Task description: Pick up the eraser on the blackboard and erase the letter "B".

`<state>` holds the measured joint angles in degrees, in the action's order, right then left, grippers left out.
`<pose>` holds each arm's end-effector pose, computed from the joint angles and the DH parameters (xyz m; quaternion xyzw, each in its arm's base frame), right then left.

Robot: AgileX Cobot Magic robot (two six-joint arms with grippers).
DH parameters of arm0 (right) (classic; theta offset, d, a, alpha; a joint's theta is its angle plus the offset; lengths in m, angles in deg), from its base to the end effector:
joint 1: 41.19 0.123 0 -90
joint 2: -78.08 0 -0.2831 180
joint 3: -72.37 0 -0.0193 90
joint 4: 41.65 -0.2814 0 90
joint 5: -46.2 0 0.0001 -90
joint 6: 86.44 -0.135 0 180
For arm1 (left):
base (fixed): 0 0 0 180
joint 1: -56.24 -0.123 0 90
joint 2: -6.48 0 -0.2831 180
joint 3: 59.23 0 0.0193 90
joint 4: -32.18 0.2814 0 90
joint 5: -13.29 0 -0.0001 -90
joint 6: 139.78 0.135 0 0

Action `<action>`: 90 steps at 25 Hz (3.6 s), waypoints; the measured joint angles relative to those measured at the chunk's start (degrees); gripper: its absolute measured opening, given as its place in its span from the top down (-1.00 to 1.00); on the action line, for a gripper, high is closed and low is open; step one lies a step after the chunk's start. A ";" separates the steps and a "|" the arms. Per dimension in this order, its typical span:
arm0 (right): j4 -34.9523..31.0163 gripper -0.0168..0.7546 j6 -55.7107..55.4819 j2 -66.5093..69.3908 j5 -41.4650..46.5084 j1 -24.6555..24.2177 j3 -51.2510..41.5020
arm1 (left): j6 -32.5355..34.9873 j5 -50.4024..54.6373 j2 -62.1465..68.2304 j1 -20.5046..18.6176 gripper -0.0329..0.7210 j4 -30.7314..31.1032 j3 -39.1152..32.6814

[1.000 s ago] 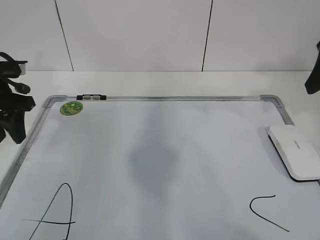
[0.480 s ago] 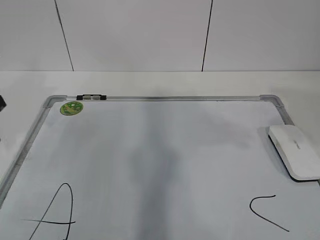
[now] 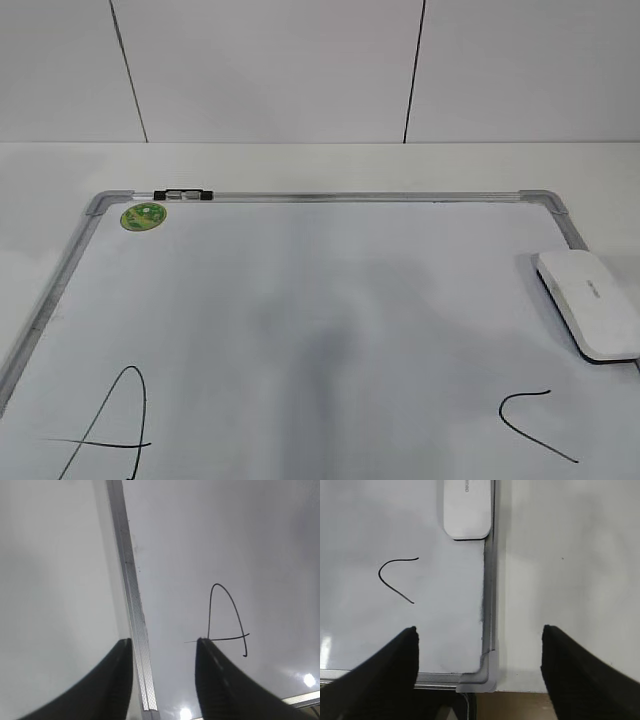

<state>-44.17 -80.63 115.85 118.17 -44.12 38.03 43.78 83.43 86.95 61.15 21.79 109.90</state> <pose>0.1173 -0.0004 0.2919 -0.0239 0.9507 -0.0016 0.3091 0.2748 -0.0466 0.2889 0.0560 0.9815 -0.0909 0.1592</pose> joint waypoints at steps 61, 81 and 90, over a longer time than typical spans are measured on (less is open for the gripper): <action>-1.42 -0.53 0.74 -30.96 -5.25 0.10 -14.36 | -2.92 -6.72 -71.95 7.16 0.32 6.45 -36.28; 0.32 -0.53 0.84 -30.96 -5.39 0.10 -14.36 | -3.01 -6.72 -71.95 0.36 0.32 7.30 -36.37; 0.32 -0.53 0.84 -30.96 -5.39 0.10 -14.36 | -3.01 -6.72 -71.95 -1.44 0.32 7.30 -36.37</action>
<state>-43.85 -79.79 84.89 112.77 -44.01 23.66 40.78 76.71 15.00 59.71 29.09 73.53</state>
